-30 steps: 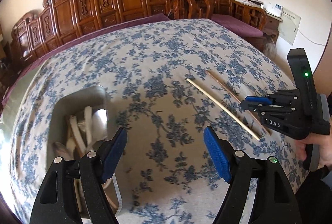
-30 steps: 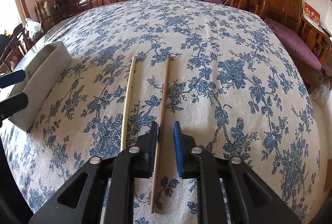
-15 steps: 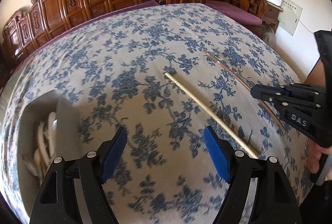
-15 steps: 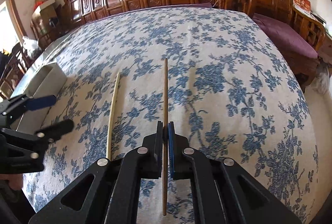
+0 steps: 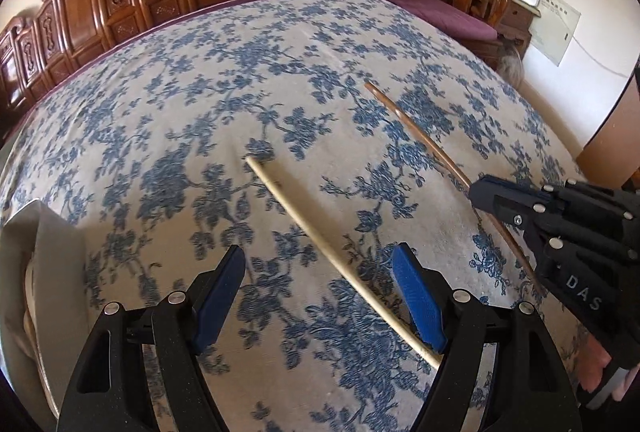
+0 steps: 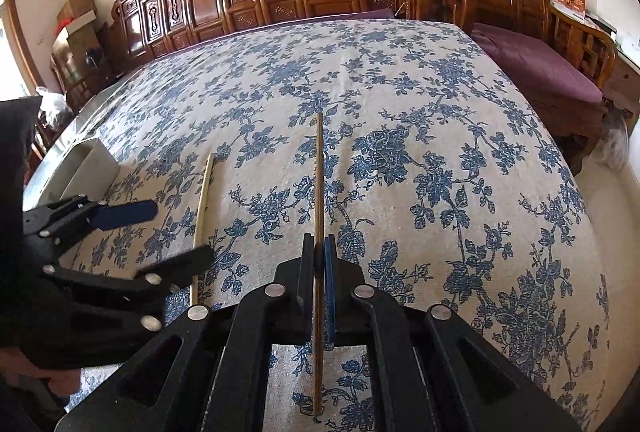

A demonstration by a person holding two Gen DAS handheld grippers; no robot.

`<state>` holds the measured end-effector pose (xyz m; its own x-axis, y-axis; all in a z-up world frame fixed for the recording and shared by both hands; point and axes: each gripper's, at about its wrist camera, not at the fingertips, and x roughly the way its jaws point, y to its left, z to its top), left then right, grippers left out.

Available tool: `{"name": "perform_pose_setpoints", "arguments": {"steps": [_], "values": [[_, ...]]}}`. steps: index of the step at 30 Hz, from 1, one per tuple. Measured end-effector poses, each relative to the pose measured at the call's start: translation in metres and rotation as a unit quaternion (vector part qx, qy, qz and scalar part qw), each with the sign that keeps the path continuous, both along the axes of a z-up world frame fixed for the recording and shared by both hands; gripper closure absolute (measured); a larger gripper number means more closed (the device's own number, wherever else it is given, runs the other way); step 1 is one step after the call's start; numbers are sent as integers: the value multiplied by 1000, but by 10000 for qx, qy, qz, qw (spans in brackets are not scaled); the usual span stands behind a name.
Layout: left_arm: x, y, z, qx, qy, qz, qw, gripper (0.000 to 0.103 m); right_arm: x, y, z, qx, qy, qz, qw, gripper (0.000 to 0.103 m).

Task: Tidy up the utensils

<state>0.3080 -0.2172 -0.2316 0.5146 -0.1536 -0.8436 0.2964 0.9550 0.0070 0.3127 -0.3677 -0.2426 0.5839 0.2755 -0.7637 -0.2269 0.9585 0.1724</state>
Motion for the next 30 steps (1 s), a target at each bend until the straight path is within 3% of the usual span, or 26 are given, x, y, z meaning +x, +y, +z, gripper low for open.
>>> {"name": "perform_pose_setpoints", "arguments": {"steps": [4,10,12,16,30], "values": [[-4,-4,-7,218,-25,-68,9997,40,0,0,0,-19,-3,12,10000,97],[-7,8,-4,121,39,-51,9999,76,-1,2,1,-45,-17,22,10000,97],[-9,13,-3,161,48,-49,9998,93,-2,5,0,-97,-19,45,9999,97],[-12,25,-3,240,63,10,9997,98,-3,12,2,-151,-49,99,9998,97],[-32,74,28,139,-181,128,9997,99,-6,52,23,49,-220,401,9989,97]]}}
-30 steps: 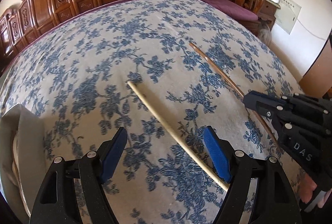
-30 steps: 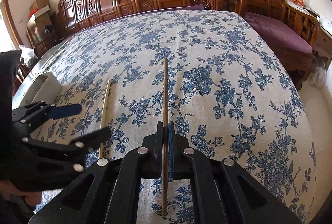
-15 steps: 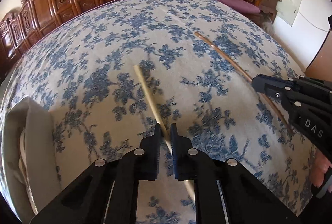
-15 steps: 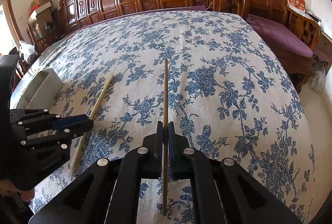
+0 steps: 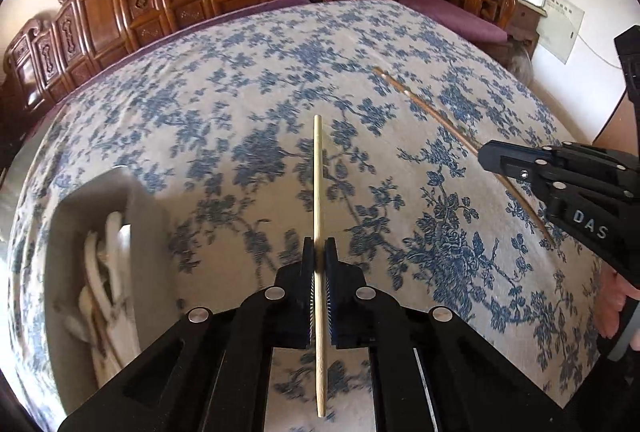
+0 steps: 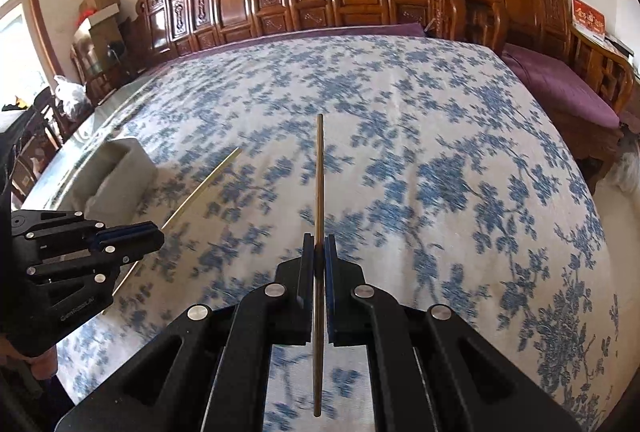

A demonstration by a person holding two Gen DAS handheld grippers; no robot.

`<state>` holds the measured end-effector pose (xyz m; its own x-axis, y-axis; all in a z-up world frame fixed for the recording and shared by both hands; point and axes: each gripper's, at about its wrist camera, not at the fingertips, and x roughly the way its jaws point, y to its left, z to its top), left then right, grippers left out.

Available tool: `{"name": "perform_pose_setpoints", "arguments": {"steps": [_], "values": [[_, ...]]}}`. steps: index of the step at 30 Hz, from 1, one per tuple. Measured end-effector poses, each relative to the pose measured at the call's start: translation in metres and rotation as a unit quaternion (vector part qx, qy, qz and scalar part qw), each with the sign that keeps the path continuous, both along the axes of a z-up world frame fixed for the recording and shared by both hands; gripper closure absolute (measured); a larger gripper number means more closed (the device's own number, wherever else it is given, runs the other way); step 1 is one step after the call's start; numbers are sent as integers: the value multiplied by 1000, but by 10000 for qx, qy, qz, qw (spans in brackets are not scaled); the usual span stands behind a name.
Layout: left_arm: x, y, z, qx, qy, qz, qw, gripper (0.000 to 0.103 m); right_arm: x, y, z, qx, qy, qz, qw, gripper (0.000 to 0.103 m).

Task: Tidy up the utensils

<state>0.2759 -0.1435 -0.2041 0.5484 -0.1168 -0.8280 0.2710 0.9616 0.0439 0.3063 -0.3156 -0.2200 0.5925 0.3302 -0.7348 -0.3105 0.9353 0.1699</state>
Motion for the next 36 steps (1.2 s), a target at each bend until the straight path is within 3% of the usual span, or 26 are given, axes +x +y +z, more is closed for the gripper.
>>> {"name": "perform_pose_setpoints", "arguments": {"steps": [16,30,36], "values": [[-24,60,45,-142,-463,153,9987,99,-20,63,29,113,-299,420,9986,97],[-31,110,50,-218,-521,443,9974,99,-38,90,40,-23,-510,629,9967,97],[-24,132,37,-118,-385,614,9973,99,-35,88,34,-117,-474,616,9969,97]]}}
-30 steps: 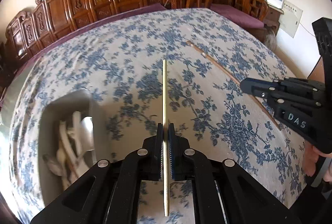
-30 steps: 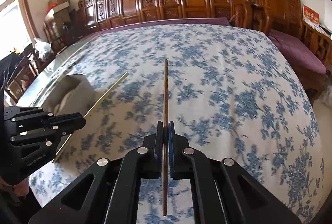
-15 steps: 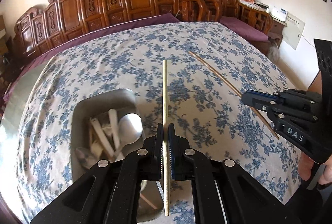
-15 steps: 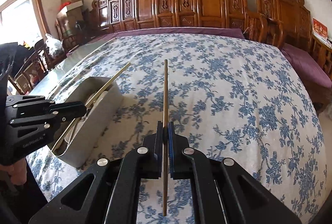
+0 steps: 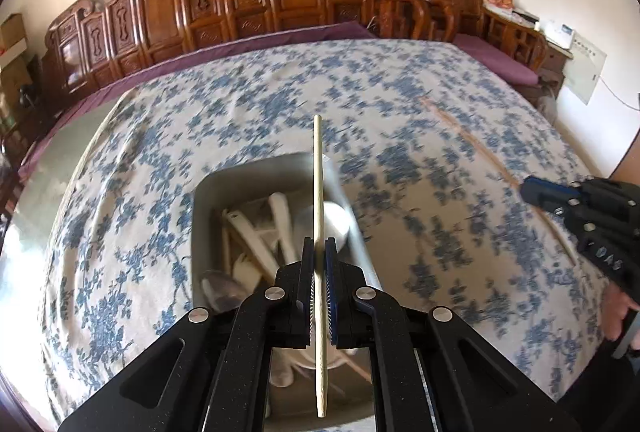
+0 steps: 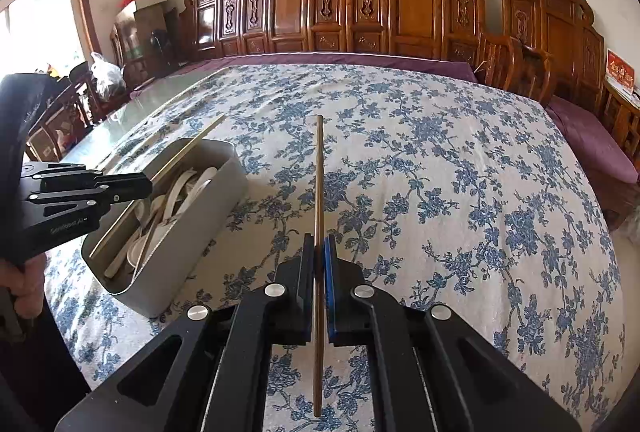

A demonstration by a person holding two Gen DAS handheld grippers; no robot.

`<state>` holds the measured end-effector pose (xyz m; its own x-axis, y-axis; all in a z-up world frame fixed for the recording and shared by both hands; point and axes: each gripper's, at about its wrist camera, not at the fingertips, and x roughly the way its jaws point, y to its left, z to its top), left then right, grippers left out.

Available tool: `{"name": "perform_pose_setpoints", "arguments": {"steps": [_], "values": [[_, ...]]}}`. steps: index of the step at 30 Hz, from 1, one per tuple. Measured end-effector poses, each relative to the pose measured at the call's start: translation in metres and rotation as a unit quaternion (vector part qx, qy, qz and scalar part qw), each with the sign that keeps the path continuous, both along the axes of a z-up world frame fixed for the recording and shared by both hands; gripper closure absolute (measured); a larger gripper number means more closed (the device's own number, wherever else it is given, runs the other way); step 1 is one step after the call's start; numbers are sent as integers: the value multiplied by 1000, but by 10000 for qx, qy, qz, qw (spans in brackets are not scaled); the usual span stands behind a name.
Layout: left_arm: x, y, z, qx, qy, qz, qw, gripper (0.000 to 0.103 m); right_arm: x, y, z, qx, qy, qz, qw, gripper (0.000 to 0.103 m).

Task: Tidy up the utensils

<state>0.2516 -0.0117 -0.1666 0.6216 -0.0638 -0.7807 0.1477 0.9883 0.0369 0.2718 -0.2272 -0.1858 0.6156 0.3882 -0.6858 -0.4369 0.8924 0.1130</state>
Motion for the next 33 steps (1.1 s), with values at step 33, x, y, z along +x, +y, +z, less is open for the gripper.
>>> {"name": "perform_pose_setpoints", "arguments": {"steps": [33], "values": [[5,52,-37,-106,352,451,9983,81,3,4,-11,-141,109,24,9998,97]]}}
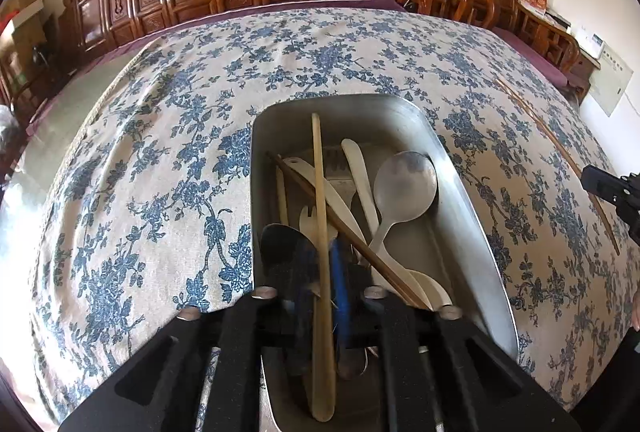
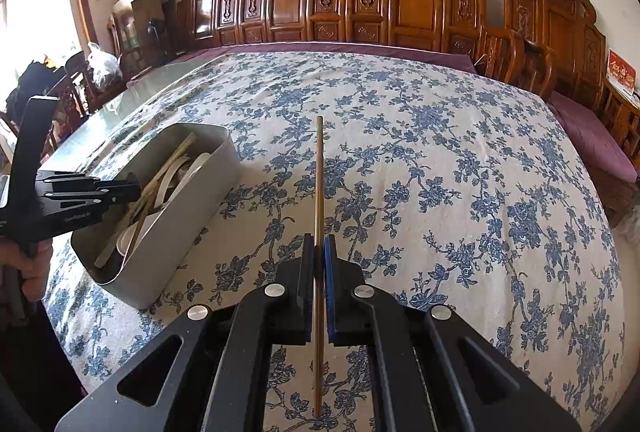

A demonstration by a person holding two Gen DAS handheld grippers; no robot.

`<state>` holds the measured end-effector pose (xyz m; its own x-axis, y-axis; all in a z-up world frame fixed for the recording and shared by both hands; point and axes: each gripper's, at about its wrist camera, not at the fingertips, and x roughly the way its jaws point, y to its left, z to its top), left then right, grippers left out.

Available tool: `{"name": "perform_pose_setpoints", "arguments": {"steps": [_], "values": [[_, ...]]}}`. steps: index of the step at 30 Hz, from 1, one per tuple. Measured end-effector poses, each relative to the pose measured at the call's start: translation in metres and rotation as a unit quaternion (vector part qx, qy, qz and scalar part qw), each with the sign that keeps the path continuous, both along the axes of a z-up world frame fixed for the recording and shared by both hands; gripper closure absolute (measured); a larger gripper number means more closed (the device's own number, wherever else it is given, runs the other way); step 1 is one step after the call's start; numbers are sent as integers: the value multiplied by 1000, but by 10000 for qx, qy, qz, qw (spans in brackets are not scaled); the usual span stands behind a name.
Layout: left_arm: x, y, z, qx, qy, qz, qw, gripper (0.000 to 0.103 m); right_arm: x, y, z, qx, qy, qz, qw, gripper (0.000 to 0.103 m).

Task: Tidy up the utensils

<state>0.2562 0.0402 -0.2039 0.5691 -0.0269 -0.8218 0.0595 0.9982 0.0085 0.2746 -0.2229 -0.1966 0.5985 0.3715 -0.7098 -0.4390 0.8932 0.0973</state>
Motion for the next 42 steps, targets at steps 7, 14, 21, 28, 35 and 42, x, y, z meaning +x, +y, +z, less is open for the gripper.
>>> {"name": "perform_pose_setpoints", "arguments": {"steps": [7,14,21,28,35,42], "values": [[-11,5,17,-71,-224,-15,9997,72,-9,7,8,120,-45,93,9999,97],[-21,7,38,-162,-489,-64,9986,64,-27,29,15,240,-80,311,9992,97],[-29,16,56,-149,-777,18,9969,38,-41,53,17,313,-40,501,9982,97],[-30,32,58,-157,-846,198,9961,16,-43,69,20,422,55,555,9976,97],[-29,45,56,-101,-879,276,9957,13,-40,92,22,455,180,580,9971,97],[-27,57,47,-116,-764,298,9966,13,-31,122,19,507,388,620,9960,97]]}}
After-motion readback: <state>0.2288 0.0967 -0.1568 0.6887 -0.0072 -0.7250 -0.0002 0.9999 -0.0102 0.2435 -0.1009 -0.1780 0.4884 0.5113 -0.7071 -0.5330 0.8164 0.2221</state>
